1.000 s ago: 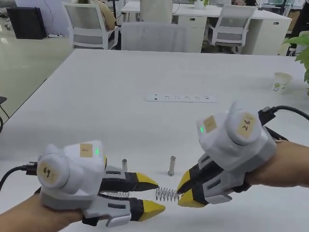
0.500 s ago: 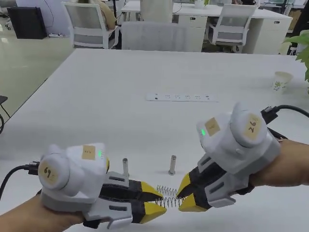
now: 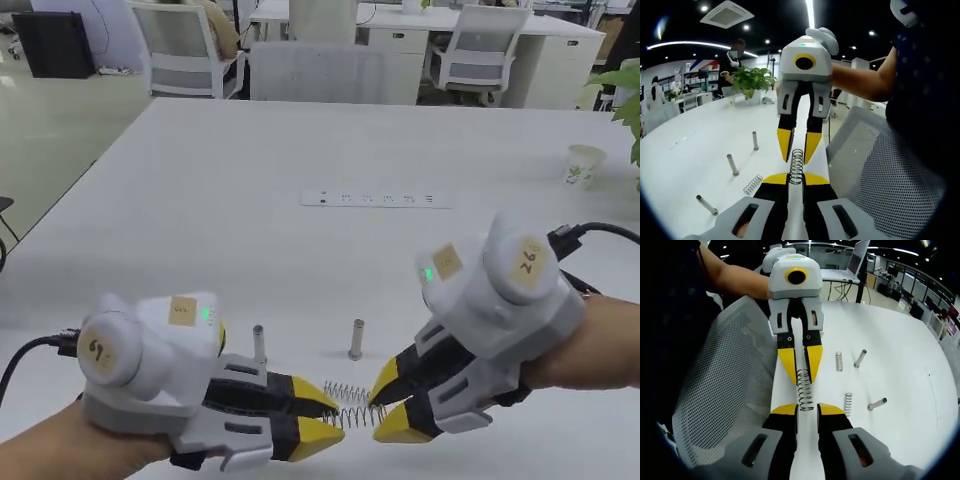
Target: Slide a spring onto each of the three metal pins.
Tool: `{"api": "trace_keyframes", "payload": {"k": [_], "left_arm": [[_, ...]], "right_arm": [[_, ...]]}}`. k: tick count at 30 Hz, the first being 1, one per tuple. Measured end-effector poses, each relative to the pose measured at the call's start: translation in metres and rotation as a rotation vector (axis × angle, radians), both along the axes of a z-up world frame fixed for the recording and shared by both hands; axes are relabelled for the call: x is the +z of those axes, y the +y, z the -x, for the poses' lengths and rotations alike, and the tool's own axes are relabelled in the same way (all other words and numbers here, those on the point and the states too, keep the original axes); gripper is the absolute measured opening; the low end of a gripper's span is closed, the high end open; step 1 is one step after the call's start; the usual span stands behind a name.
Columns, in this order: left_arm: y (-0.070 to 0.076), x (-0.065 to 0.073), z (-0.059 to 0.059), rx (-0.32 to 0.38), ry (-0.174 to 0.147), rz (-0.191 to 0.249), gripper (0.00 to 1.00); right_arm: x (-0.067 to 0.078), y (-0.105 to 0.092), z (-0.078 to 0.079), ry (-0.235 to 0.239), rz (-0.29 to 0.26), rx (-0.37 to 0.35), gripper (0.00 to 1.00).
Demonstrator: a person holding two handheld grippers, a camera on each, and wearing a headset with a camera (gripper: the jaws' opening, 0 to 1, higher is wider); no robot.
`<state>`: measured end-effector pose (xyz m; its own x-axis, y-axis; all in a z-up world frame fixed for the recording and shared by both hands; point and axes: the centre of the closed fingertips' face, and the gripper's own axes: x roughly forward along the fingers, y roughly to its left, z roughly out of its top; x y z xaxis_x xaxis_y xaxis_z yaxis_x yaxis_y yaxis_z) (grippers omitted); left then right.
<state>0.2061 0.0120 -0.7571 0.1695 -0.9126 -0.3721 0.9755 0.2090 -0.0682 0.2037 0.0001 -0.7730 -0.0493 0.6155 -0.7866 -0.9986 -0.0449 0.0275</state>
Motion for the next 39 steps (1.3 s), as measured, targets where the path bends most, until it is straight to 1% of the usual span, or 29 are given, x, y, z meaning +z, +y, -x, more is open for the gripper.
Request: {"api": "trace_keyframes", "payload": {"k": [5, 9, 10, 11, 13, 19, 26, 29, 39], "left_arm": [[-0.001, 0.003, -0.001, 0.006, -0.004, 0.013, 0.02], [0.000, 0.003, -0.002, 0.012, -0.005, 0.011, 0.02], [0.000, 0.003, -0.002, 0.014, -0.006, 0.011, 0.02], [0.001, 0.002, -0.002, 0.014, -0.005, 0.010, 0.02], [0.000, 0.002, -0.002, 0.015, -0.004, 0.012, 0.02], [-0.002, -0.002, -0.003, 0.009, -0.006, -0.004, 0.02], [-0.003, -0.006, -0.003, -0.002, -0.005, -0.025, 0.02], [-0.004, -0.009, -0.002, -0.008, -0.003, -0.035, 0.02], [-0.008, -0.015, -0.002, -0.026, 0.000, -0.057, 0.02]], "right_arm": [[-0.002, 0.002, 0.001, 0.014, -0.011, -0.010, 0.10], [0.001, 0.004, 0.000, 0.013, -0.028, -0.022, 0.09], [0.003, 0.005, -0.001, 0.011, -0.037, -0.023, 0.08], [0.005, 0.005, -0.001, 0.018, -0.045, -0.030, 0.08], [0.008, 0.005, -0.001, 0.017, -0.050, -0.033, 0.08], [0.018, 0.010, -0.003, 0.009, -0.059, -0.031, 0.08], [0.022, 0.016, -0.003, 0.008, -0.046, -0.018, 0.08], [0.021, 0.019, -0.001, 0.006, -0.026, -0.006, 0.08], [0.021, 0.022, 0.001, -0.001, 0.004, 0.021, 0.08]]}}
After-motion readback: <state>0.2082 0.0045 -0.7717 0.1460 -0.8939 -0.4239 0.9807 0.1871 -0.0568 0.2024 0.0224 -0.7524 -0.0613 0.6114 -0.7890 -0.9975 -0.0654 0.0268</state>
